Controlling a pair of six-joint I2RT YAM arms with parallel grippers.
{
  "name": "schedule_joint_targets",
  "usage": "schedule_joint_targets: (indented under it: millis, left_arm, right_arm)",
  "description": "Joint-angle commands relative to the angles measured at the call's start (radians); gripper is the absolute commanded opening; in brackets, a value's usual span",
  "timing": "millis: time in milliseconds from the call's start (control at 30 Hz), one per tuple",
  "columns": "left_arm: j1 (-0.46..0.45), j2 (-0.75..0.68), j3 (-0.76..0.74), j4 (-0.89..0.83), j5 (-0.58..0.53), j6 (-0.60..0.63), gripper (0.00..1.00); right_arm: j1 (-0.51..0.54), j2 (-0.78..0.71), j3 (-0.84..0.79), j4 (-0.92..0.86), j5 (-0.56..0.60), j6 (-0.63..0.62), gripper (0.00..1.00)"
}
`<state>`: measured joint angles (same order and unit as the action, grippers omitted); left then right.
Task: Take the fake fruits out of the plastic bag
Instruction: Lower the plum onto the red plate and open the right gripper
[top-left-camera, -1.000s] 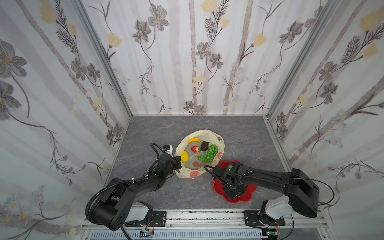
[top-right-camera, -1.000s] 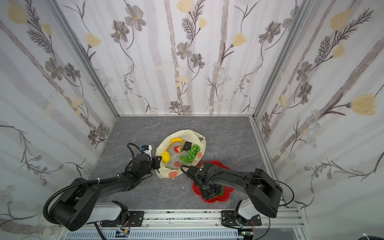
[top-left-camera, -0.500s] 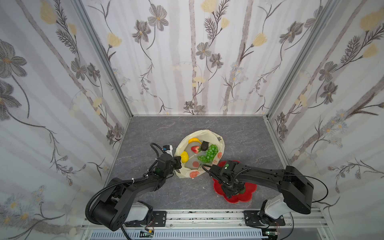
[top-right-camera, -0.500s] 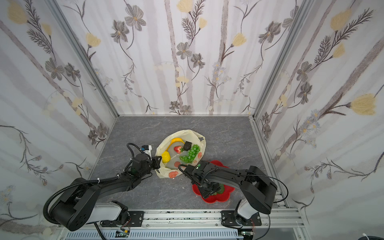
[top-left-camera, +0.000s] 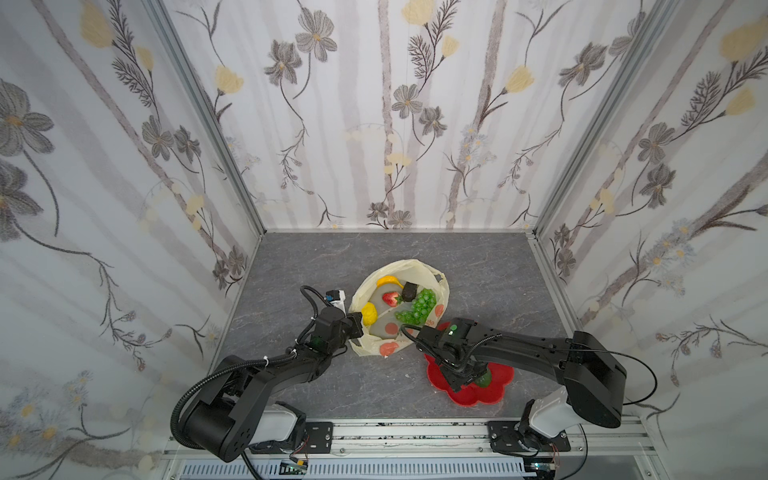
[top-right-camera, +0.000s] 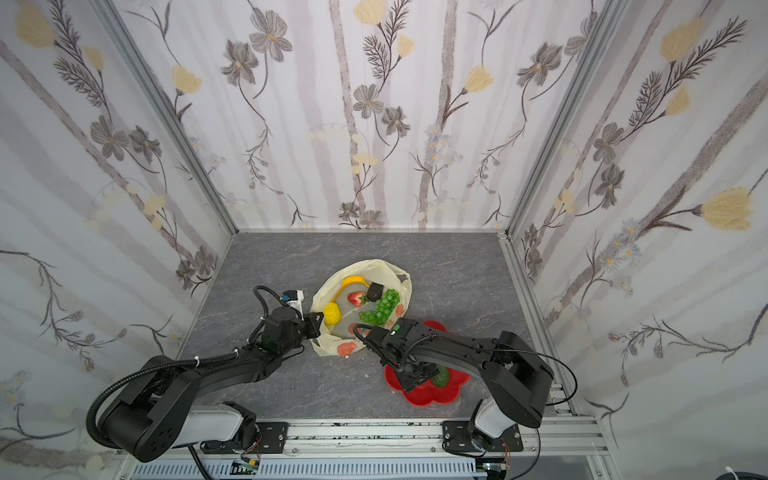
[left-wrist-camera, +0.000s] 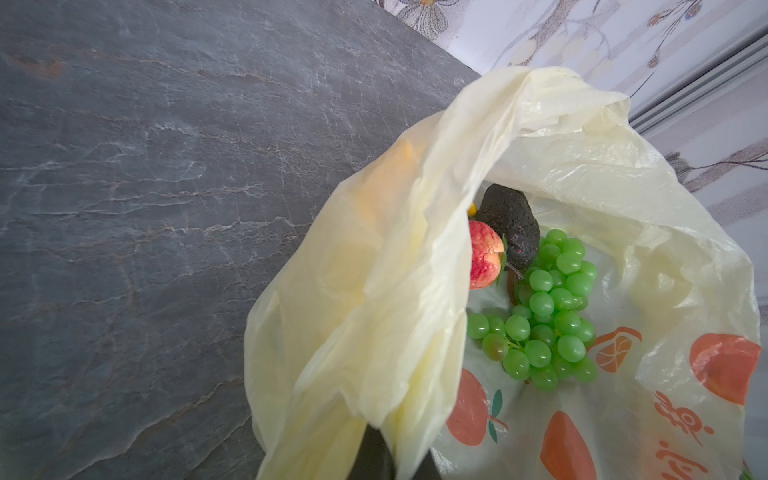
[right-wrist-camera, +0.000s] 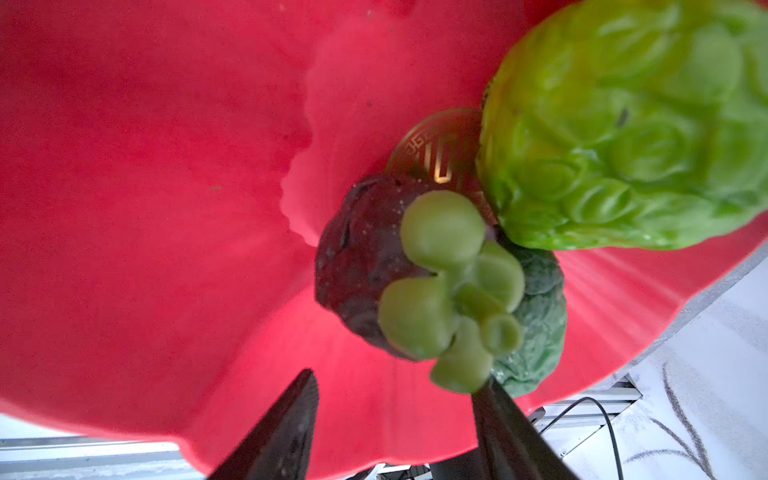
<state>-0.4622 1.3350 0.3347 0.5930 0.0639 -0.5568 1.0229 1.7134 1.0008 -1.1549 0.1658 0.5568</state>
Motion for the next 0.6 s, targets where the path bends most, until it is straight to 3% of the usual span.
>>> schedule_joint_targets:
  millis: [0, 333, 567]
  left_arm:
    - [0.0, -0.005, 0.003, 0.004, -0.003, -0.001, 0.0]
    - [0.0, -0.007, 0.003, 0.004, -0.001, 0.001, 0.0]
    - [0.0, -0.012, 0.004, 0.004, 0.01, -0.001, 0.0]
  right_arm:
    - [0.001, -0.009, 0.017, -0.012, 0.041, 0.017, 0.61]
    - [0.003, -0.069, 0.098, -0.038, 0.059, 0.046, 0.62]
    - [-0.013, -0.111, 0.252, 0.04, 0.177, 0.099, 0.62]
